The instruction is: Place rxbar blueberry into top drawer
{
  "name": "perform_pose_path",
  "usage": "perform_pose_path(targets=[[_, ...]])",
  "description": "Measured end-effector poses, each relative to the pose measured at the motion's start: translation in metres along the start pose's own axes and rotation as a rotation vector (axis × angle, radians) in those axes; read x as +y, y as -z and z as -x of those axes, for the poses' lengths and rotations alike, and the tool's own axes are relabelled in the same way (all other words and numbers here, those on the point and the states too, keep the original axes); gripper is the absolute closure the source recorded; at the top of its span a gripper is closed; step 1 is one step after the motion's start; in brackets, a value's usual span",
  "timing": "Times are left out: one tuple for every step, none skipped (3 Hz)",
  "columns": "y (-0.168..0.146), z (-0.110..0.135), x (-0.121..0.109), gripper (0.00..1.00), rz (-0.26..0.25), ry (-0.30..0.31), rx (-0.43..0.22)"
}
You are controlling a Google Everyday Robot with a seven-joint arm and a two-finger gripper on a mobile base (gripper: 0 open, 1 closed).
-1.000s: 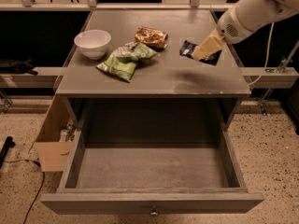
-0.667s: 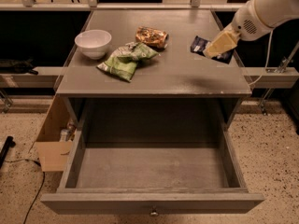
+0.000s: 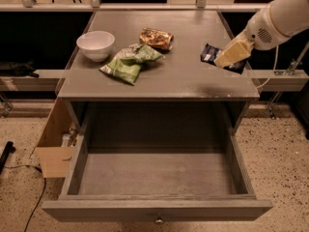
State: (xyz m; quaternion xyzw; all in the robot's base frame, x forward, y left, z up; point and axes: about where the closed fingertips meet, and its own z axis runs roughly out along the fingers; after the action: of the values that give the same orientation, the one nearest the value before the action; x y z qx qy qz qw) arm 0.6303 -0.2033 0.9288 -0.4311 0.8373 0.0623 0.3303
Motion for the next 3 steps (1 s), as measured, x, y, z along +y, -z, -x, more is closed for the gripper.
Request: perform_pose_path(targets=[[0.018, -0.031, 0.040, 1.00, -0.002, -0.015, 0.015], [0.019, -0.062, 0.080, 1.00, 0.025, -0.021, 0.064], [0.018, -0.069, 0.084, 1.00, 0.036, -0.027, 0.058]])
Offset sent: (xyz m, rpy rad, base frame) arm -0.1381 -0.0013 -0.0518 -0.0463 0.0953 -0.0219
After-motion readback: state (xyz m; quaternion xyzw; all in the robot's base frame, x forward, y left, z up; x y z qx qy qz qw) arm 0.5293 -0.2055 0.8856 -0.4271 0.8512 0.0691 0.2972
